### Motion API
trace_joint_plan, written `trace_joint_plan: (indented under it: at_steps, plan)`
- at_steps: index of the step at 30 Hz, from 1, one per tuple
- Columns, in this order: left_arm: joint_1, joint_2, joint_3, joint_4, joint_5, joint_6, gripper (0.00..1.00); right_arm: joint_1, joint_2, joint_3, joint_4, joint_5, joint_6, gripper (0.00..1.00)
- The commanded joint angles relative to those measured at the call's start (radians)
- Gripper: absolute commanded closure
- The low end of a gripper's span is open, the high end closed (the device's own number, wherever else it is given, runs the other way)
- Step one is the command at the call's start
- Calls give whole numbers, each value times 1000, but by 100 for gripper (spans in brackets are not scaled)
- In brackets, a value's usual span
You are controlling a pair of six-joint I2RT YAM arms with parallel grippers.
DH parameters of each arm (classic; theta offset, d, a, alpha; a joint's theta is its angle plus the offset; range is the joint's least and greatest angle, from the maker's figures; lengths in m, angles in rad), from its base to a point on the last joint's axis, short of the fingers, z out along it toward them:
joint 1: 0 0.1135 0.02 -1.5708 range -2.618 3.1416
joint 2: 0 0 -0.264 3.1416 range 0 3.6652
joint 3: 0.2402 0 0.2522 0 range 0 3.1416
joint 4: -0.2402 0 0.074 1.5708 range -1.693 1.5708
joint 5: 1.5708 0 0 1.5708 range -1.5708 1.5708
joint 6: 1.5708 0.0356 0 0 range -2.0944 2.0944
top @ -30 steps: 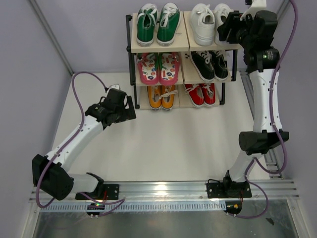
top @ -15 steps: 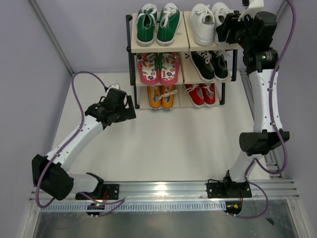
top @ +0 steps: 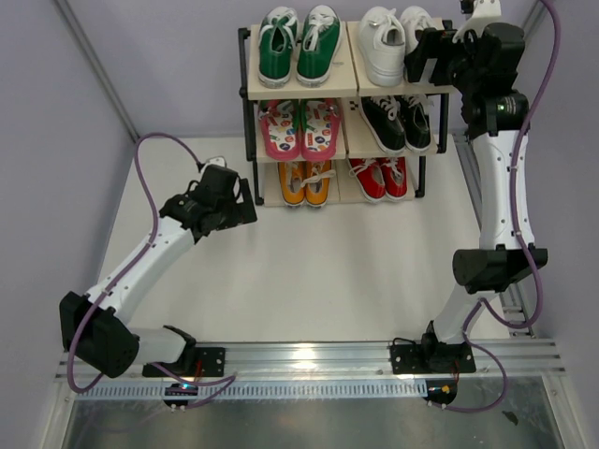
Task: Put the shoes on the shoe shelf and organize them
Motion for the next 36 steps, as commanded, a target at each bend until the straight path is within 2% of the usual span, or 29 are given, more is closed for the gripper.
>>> trace_joint_plan:
  at_steps: [1,5,11,14,15,21,27,32,36]
  plan:
    - [1,-6,67,-2,-13,3,2,3,-57,66,-70,24,24,0]
    - [1,-22,108,-19,-32,24,2,3,-172,30,-105,89,30,1]
    - [1,-71,182,-36,-56,67,1,3,-437,-211,-88,146,79,1]
    - [1,-102,231,-57,-68,104,1,3,-561,-427,-17,132,96,0]
    - [1,-114,240,-57,-70,116,1,5,-650,-557,10,111,91,1]
    - [1,-243,237,4,-21,204,1,3,-963,-965,106,32,163,0]
    - [1,-399,47,95,37,228,1,3,-1207,-1306,143,-40,240,0]
    - [1,-492,-89,96,-19,173,1,3,-1351,-1548,198,-156,347,1]
    - [1,-567,-216,96,-78,165,1,3,-1427,-1681,217,-167,354,0]
